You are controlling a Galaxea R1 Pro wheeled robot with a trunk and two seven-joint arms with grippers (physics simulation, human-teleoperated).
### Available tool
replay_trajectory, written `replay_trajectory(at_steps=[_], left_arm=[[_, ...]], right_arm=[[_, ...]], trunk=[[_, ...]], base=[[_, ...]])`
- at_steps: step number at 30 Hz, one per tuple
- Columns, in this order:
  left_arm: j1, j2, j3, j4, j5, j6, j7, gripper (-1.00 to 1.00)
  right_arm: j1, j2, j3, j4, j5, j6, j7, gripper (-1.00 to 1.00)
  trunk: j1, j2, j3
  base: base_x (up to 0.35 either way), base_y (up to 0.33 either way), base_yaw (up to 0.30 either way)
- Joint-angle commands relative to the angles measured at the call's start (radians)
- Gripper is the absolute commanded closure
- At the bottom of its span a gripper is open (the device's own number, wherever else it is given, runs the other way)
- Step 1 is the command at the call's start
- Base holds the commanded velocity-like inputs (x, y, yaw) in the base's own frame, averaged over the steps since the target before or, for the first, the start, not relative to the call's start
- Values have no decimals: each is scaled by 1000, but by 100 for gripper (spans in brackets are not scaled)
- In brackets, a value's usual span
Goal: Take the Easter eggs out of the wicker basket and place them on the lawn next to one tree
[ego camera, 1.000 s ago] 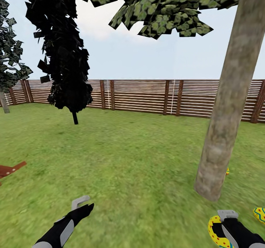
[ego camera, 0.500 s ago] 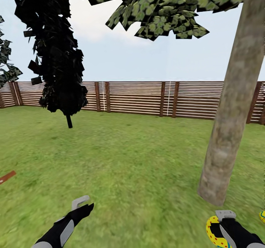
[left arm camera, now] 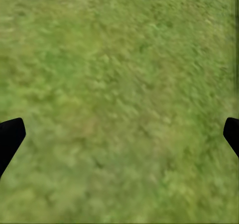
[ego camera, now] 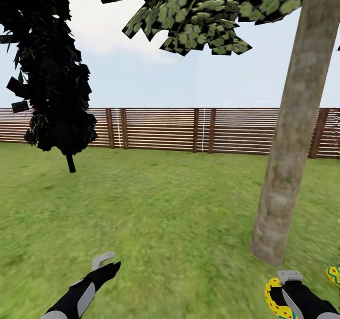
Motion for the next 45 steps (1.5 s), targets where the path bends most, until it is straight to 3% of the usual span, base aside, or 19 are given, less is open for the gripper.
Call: replay_trajectory(at_steps=[1,17,25,45], left_arm=[[0,-1,5,0,10,6,-7,-100],[0,-4,3,40,10,-3,-7,-100],[0,-5,11,39,17,-8,-8,-100],[0,-4,12,40,16,-5,-8,-100]], right_arm=[[-1,-1,8,-2,-8,6,-6,100],[-1,-1,8,-2,-9,3,-6,100],[-1,-1,7,-2,-9,3,-6,100],[-1,-1,7,-2,-9,1,-6,100]], trunk=[[0,-1,0],[0,-1,8],[0,-1,8],[77,-141,-55]], base=[[224,272,-221],[238,254,-166],[24,21,-1],[0,0,0]])
